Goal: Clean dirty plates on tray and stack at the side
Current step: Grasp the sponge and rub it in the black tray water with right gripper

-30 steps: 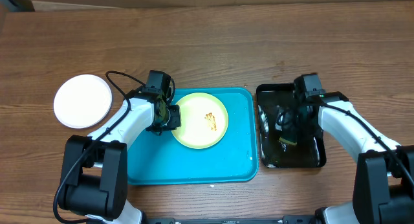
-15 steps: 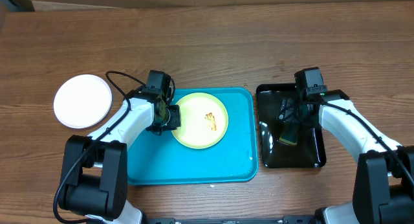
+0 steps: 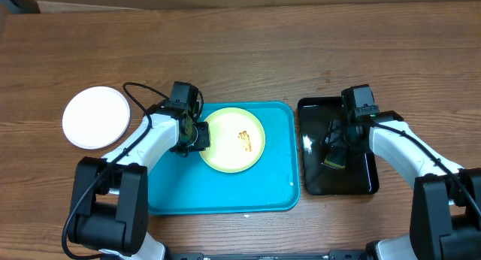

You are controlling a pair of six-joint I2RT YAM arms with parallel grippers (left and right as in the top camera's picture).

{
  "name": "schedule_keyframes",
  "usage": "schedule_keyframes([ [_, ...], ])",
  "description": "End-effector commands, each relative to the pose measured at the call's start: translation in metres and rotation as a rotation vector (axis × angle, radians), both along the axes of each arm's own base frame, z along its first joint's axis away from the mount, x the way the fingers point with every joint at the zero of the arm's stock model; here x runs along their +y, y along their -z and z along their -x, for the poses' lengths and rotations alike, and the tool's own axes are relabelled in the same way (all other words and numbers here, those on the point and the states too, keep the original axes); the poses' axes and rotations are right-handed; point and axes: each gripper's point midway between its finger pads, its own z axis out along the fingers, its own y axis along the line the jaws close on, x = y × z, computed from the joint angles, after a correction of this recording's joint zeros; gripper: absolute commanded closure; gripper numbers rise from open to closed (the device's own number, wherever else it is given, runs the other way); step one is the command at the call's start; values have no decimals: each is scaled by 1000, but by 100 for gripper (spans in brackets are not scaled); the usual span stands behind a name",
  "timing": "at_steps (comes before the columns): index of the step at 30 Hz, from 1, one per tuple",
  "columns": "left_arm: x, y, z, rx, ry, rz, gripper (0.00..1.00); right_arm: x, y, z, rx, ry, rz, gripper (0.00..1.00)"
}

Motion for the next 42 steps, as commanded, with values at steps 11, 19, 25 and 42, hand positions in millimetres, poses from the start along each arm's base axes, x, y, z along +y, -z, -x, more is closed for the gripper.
schedule_keyframes([
  [11, 1, 6, 6, 16, 19, -19, 77, 21, -7, -7, -34, -30, -120, 37],
  [19, 1, 6, 6, 16, 19, -20, 76, 21, -17, -10, -25, -34, -118, 79],
  [25, 2, 6, 6, 19, 19, -20, 75, 26, -21, -13, -34, -38, -144, 13],
  [42, 1, 6, 5, 15, 19, -19, 61, 18, 2, 33, 129, -23, -123, 23],
])
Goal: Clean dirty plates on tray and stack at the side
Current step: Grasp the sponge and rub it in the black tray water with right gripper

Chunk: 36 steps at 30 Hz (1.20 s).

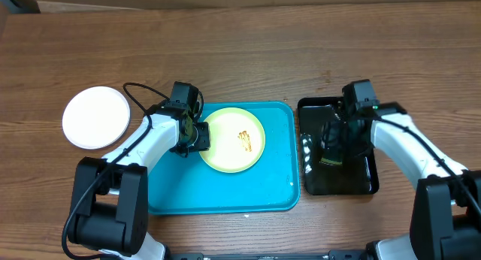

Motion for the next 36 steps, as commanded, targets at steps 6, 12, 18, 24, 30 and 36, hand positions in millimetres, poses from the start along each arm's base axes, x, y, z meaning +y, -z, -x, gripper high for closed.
schedule_keyframes([
  [6, 1, 5, 4, 12, 18, -18, 68, -3, 11, 6, -16, 6, -2, 43],
  [12, 0, 5, 1, -1, 18, -16, 90, -3, -12, 7, 34, -39, 8, 96],
  [18, 0, 5, 2, 2, 18, -13, 93, -5, -20, 20, 99, -51, 17, 96],
  [24, 0, 5, 2, 4, 18, -14, 96, -6, -30, 33, 150, -43, 18, 96],
  [30, 0, 5, 2, 4, 17, -13, 96, -5, -35, 25, 120, -43, 18, 96],
  [36, 0, 5, 2, 5, 16, -10, 96, -1, -37, 24, 119, -45, -5, 96],
])
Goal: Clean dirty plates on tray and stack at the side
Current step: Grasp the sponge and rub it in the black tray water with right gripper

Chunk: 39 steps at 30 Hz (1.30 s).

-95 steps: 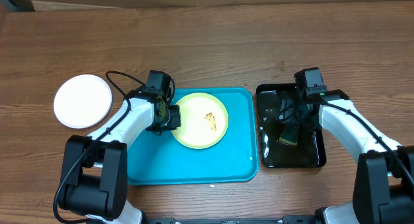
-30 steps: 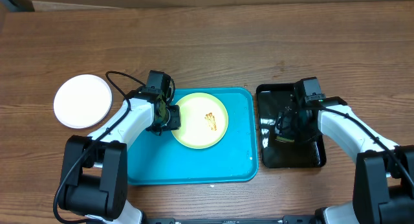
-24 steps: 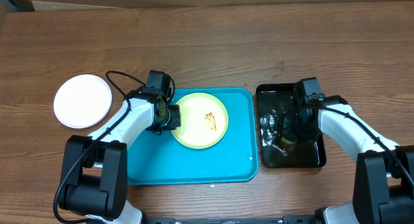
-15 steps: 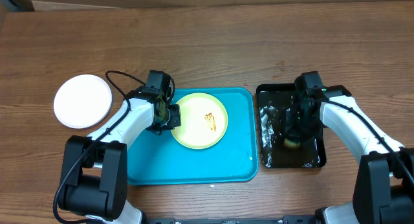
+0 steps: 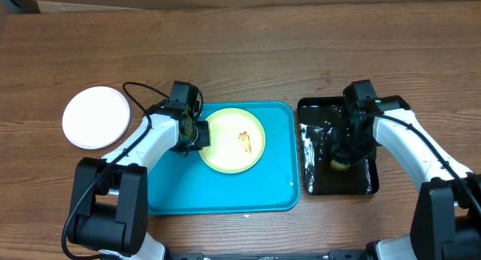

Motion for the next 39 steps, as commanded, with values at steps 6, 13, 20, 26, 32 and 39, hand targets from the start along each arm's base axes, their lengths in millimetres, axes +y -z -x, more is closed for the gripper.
schedule_keyframes([
  [6, -1, 5, 6, 20, 15, -9, 96, 4, -15, -14, -66, 4, -30, 96],
  [13, 0, 5, 6, 22, 15, -9, 96, -20, -14, -4, -26, 33, 105, 96],
  [20, -1, 5, 6, 22, 15, -9, 96, -9, -46, -1, 19, 34, 53, 96],
  [26, -1, 5, 6, 20, 15, -8, 96, -3, -57, -1, 30, 30, 13, 96],
  [32, -2, 5, 5, 19, 16, -3, 96, 18, -64, -17, -39, -35, -104, 96],
  [39, -21, 2, 7, 29, 36, 111, 96, 113, -106, -45, -228, -264, -581, 96],
])
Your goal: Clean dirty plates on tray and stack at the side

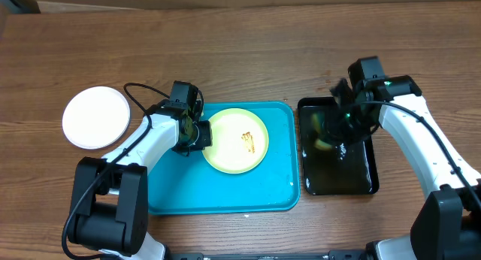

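Note:
A yellow-green plate [229,151] with a brown smear [248,142] lies in the blue tray [225,196]. My left gripper [198,135] is shut on the plate's left rim. A clean white plate [95,117] rests on the table at the far left. My right gripper [329,137] hangs over the upper left part of the black tray [342,177], shut on a yellowish sponge [322,144] that shows just below its fingers.
The black tray has a wet, glossy bottom and stands right of the blue tray with a narrow gap between them. A cardboard edge [225,6] runs along the table's back. Both arms' cables loop near the wrists.
My right gripper with the sponge was low in the black tray's middle and is now higher, at the tray's upper left. The yellow-green plate has shifted slightly right in my left gripper.
My left gripper has held the yellow-green plate's left rim in the blue tray throughout. My right gripper held the sponge in the black tray, first at the middle left, then at the middle right, and now raised at the upper left.

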You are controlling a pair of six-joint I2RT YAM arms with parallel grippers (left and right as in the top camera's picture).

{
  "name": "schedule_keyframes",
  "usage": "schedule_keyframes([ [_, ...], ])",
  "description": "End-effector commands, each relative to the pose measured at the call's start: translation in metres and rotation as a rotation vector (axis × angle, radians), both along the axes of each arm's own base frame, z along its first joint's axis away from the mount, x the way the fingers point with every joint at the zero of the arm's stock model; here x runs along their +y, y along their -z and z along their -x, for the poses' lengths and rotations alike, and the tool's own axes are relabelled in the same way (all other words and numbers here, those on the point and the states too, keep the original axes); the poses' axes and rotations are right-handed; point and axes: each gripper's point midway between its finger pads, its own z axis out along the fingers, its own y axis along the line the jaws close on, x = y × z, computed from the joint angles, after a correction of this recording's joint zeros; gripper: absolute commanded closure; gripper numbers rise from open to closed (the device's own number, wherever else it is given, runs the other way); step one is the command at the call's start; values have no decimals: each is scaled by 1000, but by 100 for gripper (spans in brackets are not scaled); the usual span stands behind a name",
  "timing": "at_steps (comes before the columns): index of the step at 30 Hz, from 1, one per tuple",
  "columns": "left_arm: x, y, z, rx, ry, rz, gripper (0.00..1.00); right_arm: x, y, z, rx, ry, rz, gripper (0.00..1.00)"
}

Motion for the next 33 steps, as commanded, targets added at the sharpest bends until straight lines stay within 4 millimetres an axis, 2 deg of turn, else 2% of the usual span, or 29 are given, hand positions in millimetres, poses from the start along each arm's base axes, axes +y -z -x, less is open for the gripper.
schedule_keyframes([
  [1, -13, 3, 6, 24, 27, 65, 96, 59, -40, -5, -124, -160, -243, 96],
  [6, -14, 2, 6, 24, 32, 71, 95, 112, -40, -6, -253, -307, -213, 96],
  [10, -12, 3, 5, 19, 28, 55, 94, 133, -20, -9, -329, -316, -19, 96],
  [15, -10, 3, 5, 18, 27, 49, 94, 135, 5, -22, -462, -332, 274, 96],
  [21, -11, 3, 5, 18, 27, 49, 94, 134, 38, -30, -475, -350, 420, 96],
  [25, -11, 3, 5, 18, 27, 49, 95, 139, 53, -36, -486, -388, 430, 96],
  [33, -11, 3, 5, 18, 27, 49, 95, 145, 57, -33, -474, -417, 403, 96],
])
